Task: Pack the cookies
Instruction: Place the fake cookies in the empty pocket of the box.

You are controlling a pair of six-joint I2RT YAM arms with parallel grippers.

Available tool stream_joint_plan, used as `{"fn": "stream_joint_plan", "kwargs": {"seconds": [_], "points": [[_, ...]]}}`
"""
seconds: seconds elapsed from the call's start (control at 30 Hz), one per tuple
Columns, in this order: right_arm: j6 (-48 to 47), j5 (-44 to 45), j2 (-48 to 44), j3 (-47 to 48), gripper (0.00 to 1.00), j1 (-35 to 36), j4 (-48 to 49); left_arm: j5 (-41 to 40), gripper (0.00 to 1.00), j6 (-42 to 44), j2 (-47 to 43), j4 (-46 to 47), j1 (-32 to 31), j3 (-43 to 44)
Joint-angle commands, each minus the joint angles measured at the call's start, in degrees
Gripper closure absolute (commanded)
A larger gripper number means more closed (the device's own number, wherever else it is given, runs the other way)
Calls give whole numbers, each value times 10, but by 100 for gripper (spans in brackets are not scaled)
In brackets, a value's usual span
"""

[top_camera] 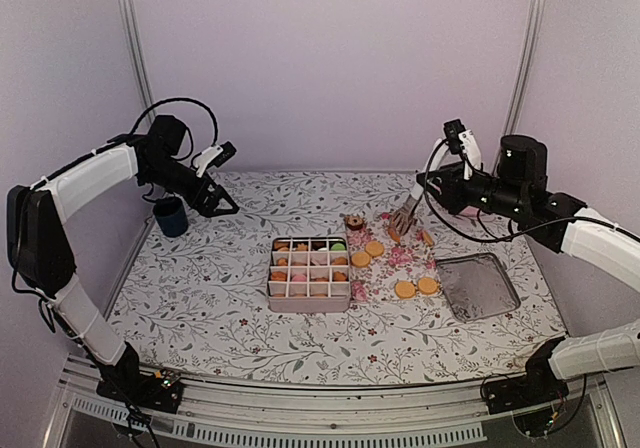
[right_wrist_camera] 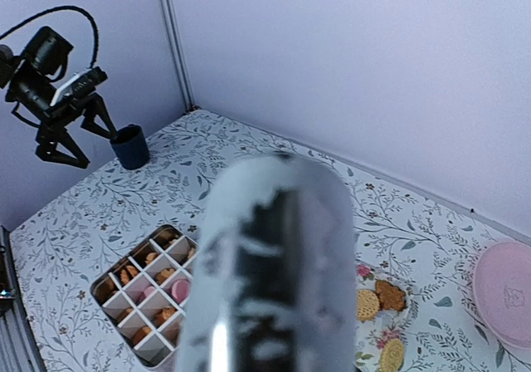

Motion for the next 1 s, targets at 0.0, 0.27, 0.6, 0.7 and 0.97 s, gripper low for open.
{"fn": "stream_joint_plan", "kwargs": {"seconds": [0.0,0.27,0.6,0.7,0.97], "points": [[56,-78,-7,28,100,46,-15,7,1,5,12,-8,4,6],[85,-81,56,53,100,153,13,6,1,3,12,-1,3,-1],[79,-72,116,55,100,165,57,8,1,6,3,1,3,-14],[75,-71,132,62,100,165,66,6,1,9,2,0,3,-13],[56,-59,158,65,100,165,58,7,1,9,1,0,3,-12]]}}
